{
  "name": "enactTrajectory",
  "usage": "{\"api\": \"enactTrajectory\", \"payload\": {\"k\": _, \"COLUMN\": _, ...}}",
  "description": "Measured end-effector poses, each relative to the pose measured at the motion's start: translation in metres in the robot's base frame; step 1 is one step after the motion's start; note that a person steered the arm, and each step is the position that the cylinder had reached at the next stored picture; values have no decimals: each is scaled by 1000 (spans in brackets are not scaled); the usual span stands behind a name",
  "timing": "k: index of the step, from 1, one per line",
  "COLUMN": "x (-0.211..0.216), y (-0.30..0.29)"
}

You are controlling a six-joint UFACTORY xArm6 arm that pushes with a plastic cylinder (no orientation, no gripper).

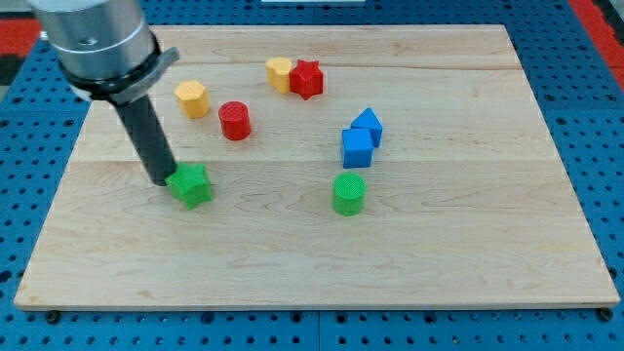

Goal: Move the green star to the green circle

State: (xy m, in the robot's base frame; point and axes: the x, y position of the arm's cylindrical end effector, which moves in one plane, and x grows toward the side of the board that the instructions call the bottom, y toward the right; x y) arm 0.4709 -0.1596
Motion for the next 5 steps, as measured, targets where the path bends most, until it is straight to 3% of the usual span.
{"api": "enactTrajectory", "payload": {"k": 3, "x": 21, "y": 25}}
{"api": "enactTrajectory", "payload": {"k": 5, "x": 22, "y": 90}}
